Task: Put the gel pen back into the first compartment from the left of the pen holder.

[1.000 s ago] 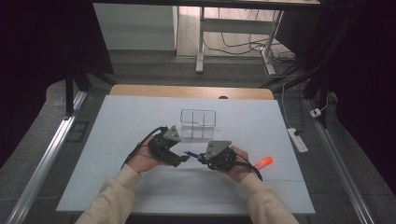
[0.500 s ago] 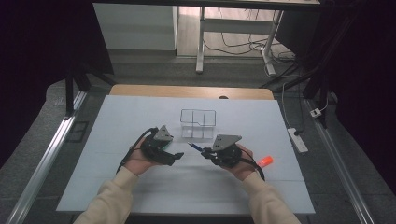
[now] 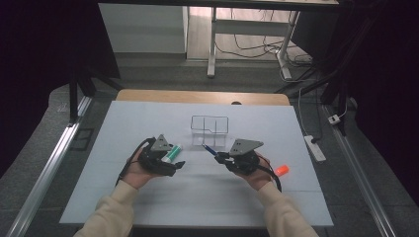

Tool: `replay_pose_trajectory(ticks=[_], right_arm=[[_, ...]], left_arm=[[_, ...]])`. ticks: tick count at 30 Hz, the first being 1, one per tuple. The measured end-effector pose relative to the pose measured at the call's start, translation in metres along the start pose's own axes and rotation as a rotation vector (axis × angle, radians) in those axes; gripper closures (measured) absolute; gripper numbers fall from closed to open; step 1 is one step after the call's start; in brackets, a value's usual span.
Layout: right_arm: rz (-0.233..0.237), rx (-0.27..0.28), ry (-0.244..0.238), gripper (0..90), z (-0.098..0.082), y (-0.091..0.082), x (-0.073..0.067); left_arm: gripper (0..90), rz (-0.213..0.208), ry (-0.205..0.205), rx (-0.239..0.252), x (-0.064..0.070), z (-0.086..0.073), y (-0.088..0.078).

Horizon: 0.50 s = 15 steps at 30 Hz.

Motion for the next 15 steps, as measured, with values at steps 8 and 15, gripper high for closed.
replay_pose_trajectory(ticks=[8,15], right_arm=[[-0.007,0.013,0.017,78.4,-0.001,-0.001,0.001],[-0.018,0.036,0.03,78.4,0.0,0.0,0.002]], left_arm=[[23.5,0.058,-0.037,0.028,-0.013,-0.021,-0.019],[23.5,0.085,-0.074,0.03,-0.021,-0.041,-0.035]])
Point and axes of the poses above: each handheld gripper's, and its own axes: y roughly forward along the jaws, z roughly out of its top, x roughly to its right, the point moved 2 cm from there along y, roughly forward along the jaws, and after that the axes turned 14 degrees about -y, right-handed, at the moved point
